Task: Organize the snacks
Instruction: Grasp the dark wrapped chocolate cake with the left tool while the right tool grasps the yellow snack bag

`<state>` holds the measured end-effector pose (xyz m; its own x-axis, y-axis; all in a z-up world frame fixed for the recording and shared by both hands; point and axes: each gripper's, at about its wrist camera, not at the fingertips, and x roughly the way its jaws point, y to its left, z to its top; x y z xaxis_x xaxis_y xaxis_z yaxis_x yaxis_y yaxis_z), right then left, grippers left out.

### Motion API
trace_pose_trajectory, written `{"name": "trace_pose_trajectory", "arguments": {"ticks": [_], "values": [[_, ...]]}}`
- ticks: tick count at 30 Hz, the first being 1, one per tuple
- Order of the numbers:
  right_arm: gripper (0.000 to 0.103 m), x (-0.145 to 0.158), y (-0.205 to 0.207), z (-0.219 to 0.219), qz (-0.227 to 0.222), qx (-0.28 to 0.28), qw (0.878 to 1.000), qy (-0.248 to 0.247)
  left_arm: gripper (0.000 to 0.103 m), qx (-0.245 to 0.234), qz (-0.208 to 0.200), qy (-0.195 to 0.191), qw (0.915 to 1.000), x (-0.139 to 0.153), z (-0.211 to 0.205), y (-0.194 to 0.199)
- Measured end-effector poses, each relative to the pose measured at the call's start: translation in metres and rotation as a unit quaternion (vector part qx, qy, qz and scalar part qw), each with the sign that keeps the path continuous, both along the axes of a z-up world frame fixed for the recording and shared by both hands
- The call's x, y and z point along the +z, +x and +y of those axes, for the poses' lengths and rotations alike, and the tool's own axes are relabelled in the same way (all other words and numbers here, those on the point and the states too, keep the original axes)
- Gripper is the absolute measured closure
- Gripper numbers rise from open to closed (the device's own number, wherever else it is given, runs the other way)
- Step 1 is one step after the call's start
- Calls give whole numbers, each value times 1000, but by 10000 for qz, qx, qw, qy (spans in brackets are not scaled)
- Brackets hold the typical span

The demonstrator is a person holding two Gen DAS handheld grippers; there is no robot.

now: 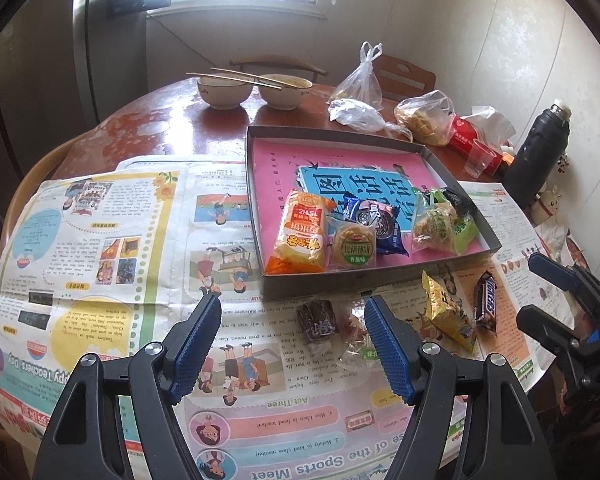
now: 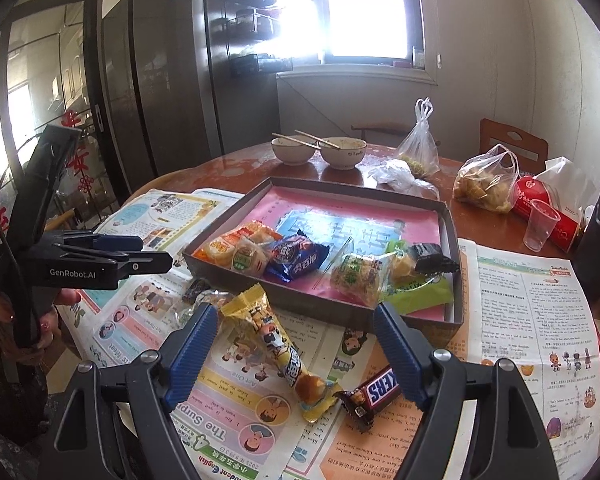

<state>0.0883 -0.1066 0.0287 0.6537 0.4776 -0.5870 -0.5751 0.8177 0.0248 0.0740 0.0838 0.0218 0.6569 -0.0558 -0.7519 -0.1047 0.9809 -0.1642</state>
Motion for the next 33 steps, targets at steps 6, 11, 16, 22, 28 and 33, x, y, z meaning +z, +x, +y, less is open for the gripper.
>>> {"name": "trace_pose_trajectory", "arguments": {"ticks": [6, 11, 16, 22, 28, 33], "values": [[23, -11, -3, 6, 52, 102, 9998, -172, 27, -35, 183, 18, 9998, -10, -1, 3], [23, -20, -2, 12, 106, 147, 9993, -339, 27, -94, 275, 0, 9996, -15, -3, 6], [23, -32, 0, 18, 190, 248, 9980, -549, 27, -105, 392, -23, 9992, -23, -3, 10], [27, -52, 4, 21, 296, 330, 9947, -930, 27, -112, 463, -39, 9989, -29, -3, 12], [41, -72, 12, 21, 400, 365, 9917, -1169, 27, -75, 497, -85, 9987, -34, -2, 15], [59, -79, 17, 19, 441, 386, 9919, -1127, 27, -72, 544, -178, 9983, -39, -3, 19]]}}
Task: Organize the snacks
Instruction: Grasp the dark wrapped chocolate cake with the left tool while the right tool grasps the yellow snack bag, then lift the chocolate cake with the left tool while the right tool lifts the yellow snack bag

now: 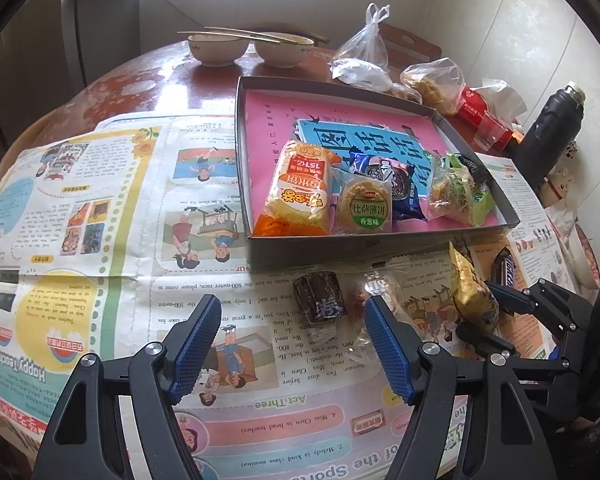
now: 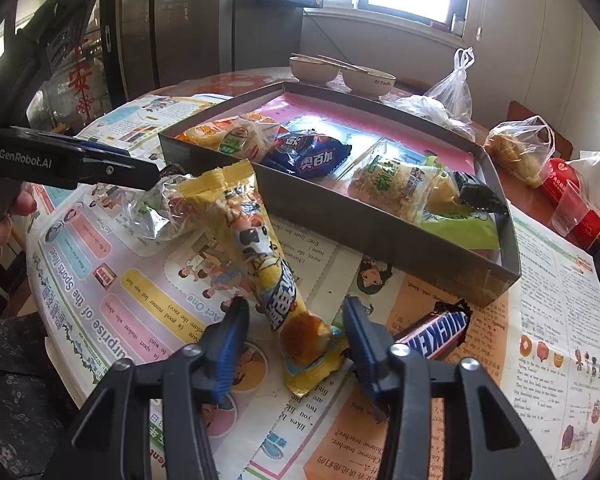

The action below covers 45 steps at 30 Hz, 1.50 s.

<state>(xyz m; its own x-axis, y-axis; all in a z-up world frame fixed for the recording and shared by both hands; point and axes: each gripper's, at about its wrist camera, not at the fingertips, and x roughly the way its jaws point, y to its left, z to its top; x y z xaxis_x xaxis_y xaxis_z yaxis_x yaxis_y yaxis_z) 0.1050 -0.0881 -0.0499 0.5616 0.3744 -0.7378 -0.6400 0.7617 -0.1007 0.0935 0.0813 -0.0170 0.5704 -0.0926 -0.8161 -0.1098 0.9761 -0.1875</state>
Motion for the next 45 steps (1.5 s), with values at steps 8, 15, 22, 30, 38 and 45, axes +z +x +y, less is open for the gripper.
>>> {"name": "trace_pose_trajectory", "arguments": {"ticks": [8, 15, 22, 30, 38, 45], "values": [[77, 0, 6, 2, -36, -68, 9999, 76, 28, 64, 152, -350, 9993, -15, 2, 9], [77, 0, 12, 4, -46, -287, 9994, 198, 42, 16, 12, -205, 9998, -17, -8, 12], [77, -1, 13, 4, -76, -404, 9987, 312, 76, -102, -196, -47, 9997, -19, -20, 12], [77, 3, 15, -3, 1, -441, 9974, 578, 76, -120, -305, -233, 9992, -8, -13, 4], [77, 18, 13, -12, -55, -494, 9951, 857, 76, 5, -580, -285, 9979, 12, -3, -4], [77, 31, 16, -16, -108, -582, 9932, 1004, 76, -44, -672, -357, 9971, 19, -9, -3]]}}
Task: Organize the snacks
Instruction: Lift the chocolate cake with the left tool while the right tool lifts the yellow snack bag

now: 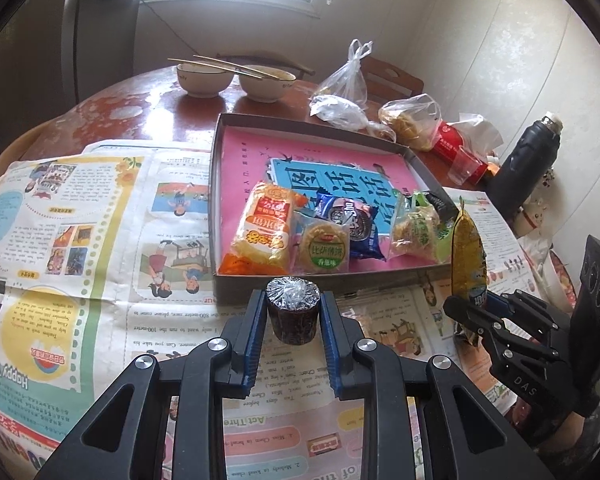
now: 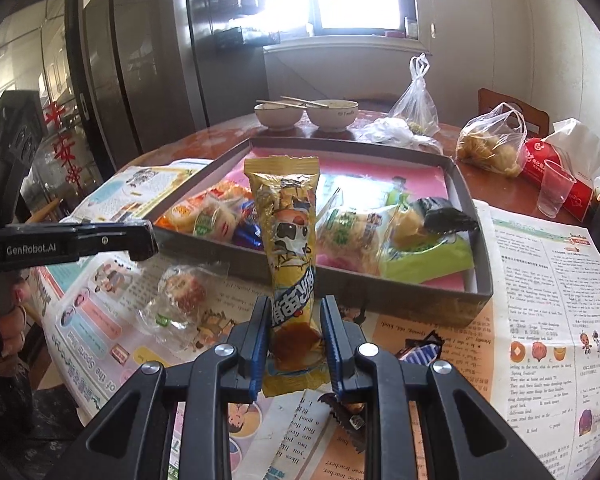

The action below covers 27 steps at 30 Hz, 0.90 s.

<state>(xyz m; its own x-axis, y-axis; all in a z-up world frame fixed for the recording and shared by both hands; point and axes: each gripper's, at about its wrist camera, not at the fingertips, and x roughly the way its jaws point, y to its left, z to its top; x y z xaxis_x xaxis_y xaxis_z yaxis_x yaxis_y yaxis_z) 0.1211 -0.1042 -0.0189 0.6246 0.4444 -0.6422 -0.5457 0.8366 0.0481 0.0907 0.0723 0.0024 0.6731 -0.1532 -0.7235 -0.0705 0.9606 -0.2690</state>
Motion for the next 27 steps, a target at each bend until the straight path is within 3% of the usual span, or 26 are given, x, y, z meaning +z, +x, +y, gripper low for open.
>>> {"name": "trace_pose_trajectory", "arguments": {"ticks": [27], "values": [[77, 39, 21, -31, -337, -425, 9971, 526, 76, -353, -172, 72, 9992, 25, -46, 37]]}}
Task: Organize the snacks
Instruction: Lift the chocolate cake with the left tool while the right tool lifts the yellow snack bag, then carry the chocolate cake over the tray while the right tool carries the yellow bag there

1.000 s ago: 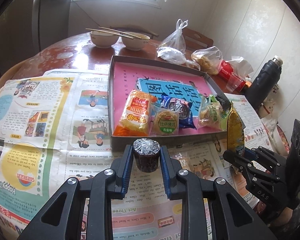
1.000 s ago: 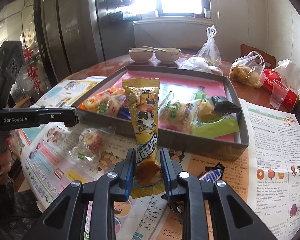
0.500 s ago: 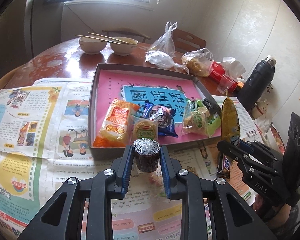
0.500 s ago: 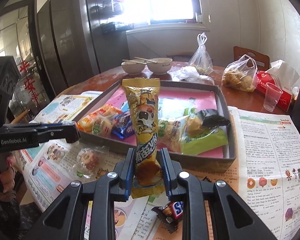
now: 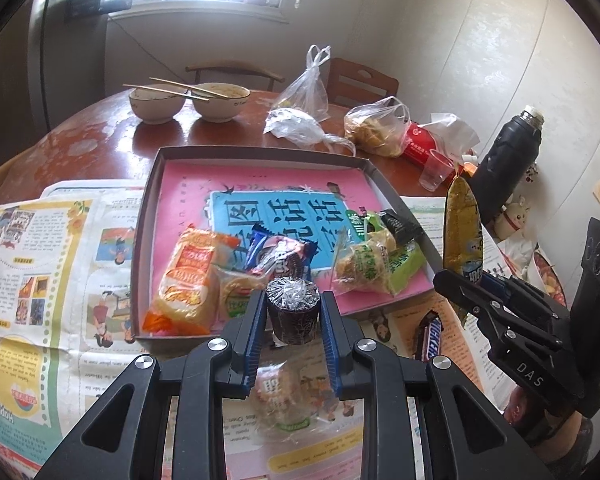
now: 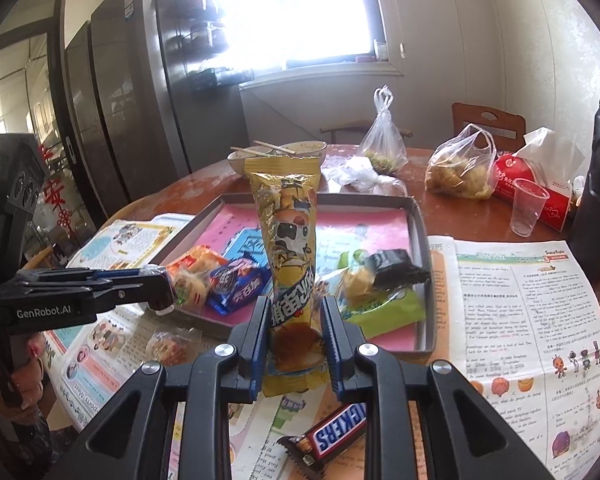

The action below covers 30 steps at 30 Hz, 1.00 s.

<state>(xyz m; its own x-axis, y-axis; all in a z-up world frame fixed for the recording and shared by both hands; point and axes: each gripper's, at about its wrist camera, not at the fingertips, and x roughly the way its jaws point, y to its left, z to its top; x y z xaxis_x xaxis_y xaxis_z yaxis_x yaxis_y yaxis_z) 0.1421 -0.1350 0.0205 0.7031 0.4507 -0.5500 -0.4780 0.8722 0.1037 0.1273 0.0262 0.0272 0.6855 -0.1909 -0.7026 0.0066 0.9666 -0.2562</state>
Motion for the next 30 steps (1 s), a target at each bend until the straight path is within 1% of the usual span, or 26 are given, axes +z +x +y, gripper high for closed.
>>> {"name": "trace_pose_trajectory", "arguments": {"ticks": [4, 13, 24, 30], "values": [[77, 4, 4, -6, -56, -84, 9999, 66, 76, -35, 10, 21, 10000, 0, -7, 10], [77, 13, 17, -22, -170, -242, 9988, 386, 76, -70, 131, 59, 9999, -8, -19, 35], [77, 8, 31, -37, -152, -357, 9976, 572, 76, -111, 184, 167, 9996, -15, -33, 53], [77, 4, 37, -37, -170, -415, 9975, 543, 76, -122, 247, 300, 9992, -22, -39, 61]]}}
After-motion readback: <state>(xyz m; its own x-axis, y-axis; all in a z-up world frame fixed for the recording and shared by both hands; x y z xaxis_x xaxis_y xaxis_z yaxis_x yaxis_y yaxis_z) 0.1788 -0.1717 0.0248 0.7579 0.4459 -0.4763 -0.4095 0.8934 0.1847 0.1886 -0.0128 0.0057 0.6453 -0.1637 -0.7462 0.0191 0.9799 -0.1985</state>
